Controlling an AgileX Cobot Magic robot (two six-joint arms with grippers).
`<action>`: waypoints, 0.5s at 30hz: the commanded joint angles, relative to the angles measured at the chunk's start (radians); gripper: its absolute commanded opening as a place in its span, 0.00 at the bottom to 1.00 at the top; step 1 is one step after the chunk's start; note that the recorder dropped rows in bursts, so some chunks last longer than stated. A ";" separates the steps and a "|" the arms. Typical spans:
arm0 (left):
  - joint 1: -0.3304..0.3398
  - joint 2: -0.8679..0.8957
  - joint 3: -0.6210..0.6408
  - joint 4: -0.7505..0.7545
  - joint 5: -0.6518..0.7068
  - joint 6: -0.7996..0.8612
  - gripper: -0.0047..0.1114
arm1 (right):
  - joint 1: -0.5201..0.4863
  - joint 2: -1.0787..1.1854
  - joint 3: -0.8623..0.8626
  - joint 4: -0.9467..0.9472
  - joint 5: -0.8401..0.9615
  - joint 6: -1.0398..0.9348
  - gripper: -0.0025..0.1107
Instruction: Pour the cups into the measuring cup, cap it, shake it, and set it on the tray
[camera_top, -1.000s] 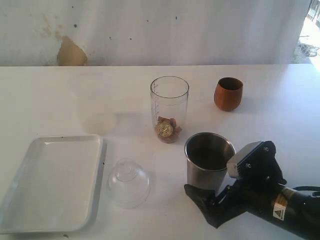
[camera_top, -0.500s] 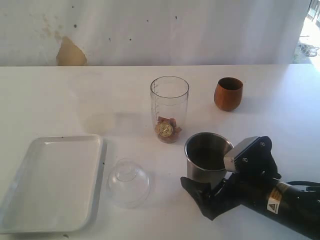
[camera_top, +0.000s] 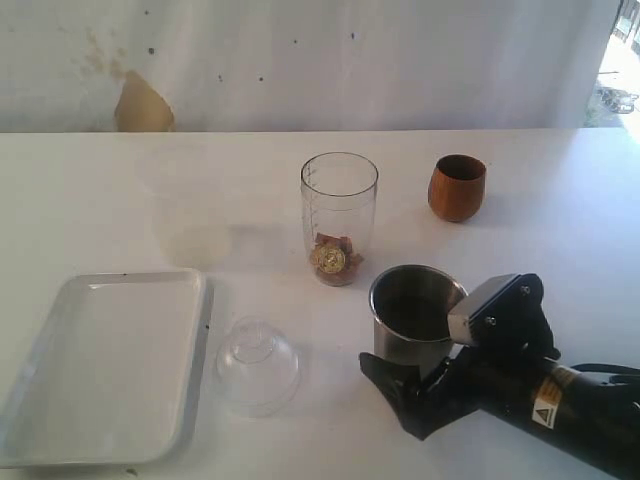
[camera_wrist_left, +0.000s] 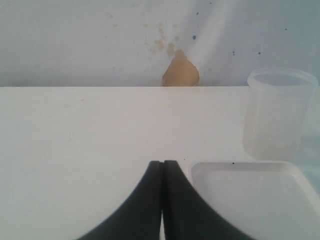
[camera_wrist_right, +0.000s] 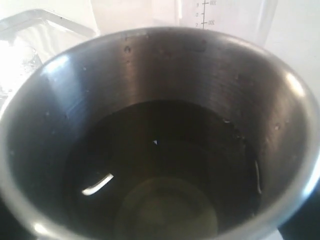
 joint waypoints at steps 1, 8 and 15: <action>-0.004 -0.005 0.005 0.001 0.002 0.000 0.04 | 0.005 0.023 -0.003 0.002 -0.046 -0.013 0.95; -0.004 -0.005 0.005 0.001 0.002 0.000 0.04 | 0.005 0.051 -0.037 0.002 -0.019 -0.013 0.95; -0.004 -0.005 0.005 0.001 0.002 0.000 0.04 | 0.005 0.078 -0.050 0.000 -0.040 -0.013 0.95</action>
